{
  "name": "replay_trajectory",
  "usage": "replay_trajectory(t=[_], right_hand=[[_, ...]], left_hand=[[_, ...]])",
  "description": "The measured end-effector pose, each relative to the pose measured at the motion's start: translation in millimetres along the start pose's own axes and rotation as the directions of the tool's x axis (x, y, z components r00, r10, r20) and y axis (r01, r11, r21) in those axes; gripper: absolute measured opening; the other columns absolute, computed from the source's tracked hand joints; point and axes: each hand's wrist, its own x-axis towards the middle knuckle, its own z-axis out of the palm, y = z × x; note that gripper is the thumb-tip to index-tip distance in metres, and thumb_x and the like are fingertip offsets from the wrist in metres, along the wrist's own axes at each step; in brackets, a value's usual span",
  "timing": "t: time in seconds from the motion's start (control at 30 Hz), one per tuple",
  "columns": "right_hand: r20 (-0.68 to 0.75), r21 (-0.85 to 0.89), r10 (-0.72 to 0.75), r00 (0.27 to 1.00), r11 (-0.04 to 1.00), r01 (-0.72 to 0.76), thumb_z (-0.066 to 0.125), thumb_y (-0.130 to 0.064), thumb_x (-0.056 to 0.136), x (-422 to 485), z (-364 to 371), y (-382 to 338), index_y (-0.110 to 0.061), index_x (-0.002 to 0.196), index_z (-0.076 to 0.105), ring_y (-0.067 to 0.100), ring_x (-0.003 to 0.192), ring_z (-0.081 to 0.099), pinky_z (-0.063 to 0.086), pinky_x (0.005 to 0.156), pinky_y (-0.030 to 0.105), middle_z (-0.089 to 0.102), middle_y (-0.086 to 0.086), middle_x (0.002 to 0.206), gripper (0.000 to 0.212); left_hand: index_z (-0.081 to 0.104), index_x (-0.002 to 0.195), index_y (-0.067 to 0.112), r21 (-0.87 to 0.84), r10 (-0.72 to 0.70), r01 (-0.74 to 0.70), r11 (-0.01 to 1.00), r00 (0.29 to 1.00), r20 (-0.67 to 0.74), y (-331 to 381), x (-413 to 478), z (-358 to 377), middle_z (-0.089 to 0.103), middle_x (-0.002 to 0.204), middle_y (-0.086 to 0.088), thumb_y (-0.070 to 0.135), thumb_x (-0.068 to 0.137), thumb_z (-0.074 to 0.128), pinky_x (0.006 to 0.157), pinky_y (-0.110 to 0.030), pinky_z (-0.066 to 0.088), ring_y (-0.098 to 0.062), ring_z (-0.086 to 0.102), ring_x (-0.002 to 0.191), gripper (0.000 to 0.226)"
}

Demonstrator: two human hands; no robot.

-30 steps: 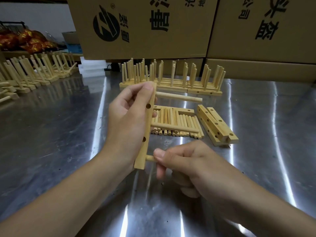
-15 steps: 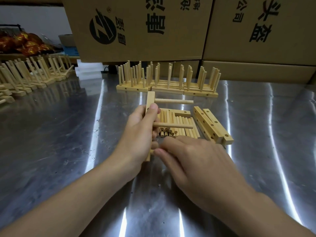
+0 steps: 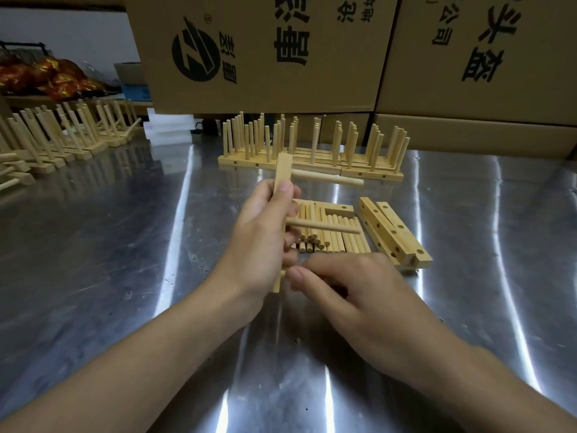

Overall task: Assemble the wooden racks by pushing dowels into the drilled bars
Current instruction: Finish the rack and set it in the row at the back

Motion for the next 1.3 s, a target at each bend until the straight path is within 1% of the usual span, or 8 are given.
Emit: replay_trajectory(t=[0.07, 0.2, 0.33, 0.57, 0.7, 0.97, 1.13, 1.3], right_hand=[[-0.050, -0.074, -0.035, 0.998, 0.997, 0.032, 0.047, -0.053, 0.108, 0, 0, -4, -0.046, 0.099, 0.060, -0.003, 0.070, 0.058, 0.037, 0.061, 0.021, 0.055, -0.033, 0.068, 0.018], [0.009, 0.184, 0.034, 0.999, 0.982, -0.035, 0.054, -0.046, 0.109, -2, 6, -1, -0.021, 0.079, 0.072, 0.008, 0.048, 0.041, 0.027, 0.051, 0.019, 0.039, -0.011, 0.050, 0.043], [0.341, 0.657, 0.263, 0.903, 0.621, -0.429, 0.058, -0.056, 0.094, -2, 6, -10, -0.016, 0.073, 0.076, 0.015, 0.046, 0.014, 0.014, 0.043, 0.026, 0.023, 0.003, 0.051, 0.049], [-0.054, 0.048, -0.004, 0.999, 0.999, 0.006, 0.049, -0.054, 0.106, 1, 0, -2, -0.023, 0.086, 0.071, 0.014, 0.061, 0.052, 0.036, 0.055, 0.030, 0.055, -0.007, 0.063, 0.044], [-0.068, 0.183, 0.018, 0.998, 0.983, -0.005, 0.054, -0.045, 0.106, -1, 7, -5, -0.025, 0.078, 0.070, 0.007, 0.056, 0.046, 0.030, 0.056, 0.019, 0.046, -0.015, 0.057, 0.038], [0.488, 0.723, 0.284, 0.825, 0.398, -0.564, 0.062, -0.041, 0.099, 0, 0, -14, -0.012, 0.075, 0.072, 0.009, 0.045, 0.016, 0.016, 0.038, 0.016, 0.021, -0.003, 0.055, 0.039], [0.409, 0.589, 0.327, 0.852, 0.618, -0.520, 0.068, -0.042, 0.098, 7, -8, -2, -0.014, 0.082, 0.080, 0.015, 0.049, 0.021, 0.021, 0.043, 0.022, 0.027, 0.001, 0.054, 0.034], [0.190, 0.601, 0.483, 0.855, 0.632, -0.490, 0.083, -0.029, 0.088, 10, -32, 15, -0.007, 0.098, 0.071, 0.020, 0.056, 0.071, 0.036, 0.040, 0.019, 0.077, 0.014, 0.074, 0.027]], left_hand=[[0.062, 0.102, 0.020, -0.043, -0.037, 0.037, 0.998, 0.999, -0.010, 1, 1, -1, 0.053, 0.078, 0.008, 0.039, 0.113, 0.045, 0.044, -0.019, 0.032, -0.003, 0.050, 0.057, 0.028], [0.063, 0.099, 0.027, 0.145, 0.087, -0.092, 0.985, 0.995, 0.040, 0, -4, 0, 0.049, 0.080, 0.011, 0.046, 0.113, 0.042, 0.049, -0.018, 0.036, -0.002, 0.046, 0.063, 0.031], [0.059, 0.104, 0.027, 0.283, 0.230, -0.282, 0.916, 0.952, 0.203, 1, -8, 2, 0.050, 0.082, 0.014, 0.052, 0.107, 0.040, 0.058, -0.017, 0.043, -0.002, 0.047, 0.068, 0.031], [0.061, 0.105, 0.021, 0.033, 0.041, -0.043, 0.999, 0.997, 0.065, 9, 1, -4, 0.048, 0.083, 0.006, 0.042, 0.113, 0.044, 0.049, -0.022, 0.030, -0.006, 0.042, 0.063, 0.028], [0.063, 0.105, 0.023, 0.106, 0.062, -0.068, 0.992, 0.996, 0.062, 5, 0, -4, 0.050, 0.086, 0.007, 0.045, 0.113, 0.043, 0.051, -0.018, 0.035, -0.005, 0.049, 0.064, 0.030], [0.059, 0.105, 0.022, 0.199, 0.206, -0.244, 0.949, 0.959, 0.195, 4, -11, 3, 0.047, 0.085, 0.003, 0.051, 0.104, 0.041, 0.050, -0.019, 0.041, -0.002, 0.047, 0.064, 0.034], [0.059, 0.109, 0.017, 0.208, 0.263, -0.293, 0.933, 0.951, 0.161, 1, -8, 4, 0.057, 0.086, 0.008, 0.048, 0.105, 0.041, 0.069, -0.020, 0.047, -0.005, 0.057, 0.077, 0.036], [0.068, 0.111, 0.022, 0.264, 0.277, -0.295, 0.918, 0.955, 0.103, 2, 6, -12, 0.067, 0.093, 0.004, 0.033, 0.110, 0.055, 0.074, -0.027, 0.049, -0.013, 0.063, 0.087, 0.017]])
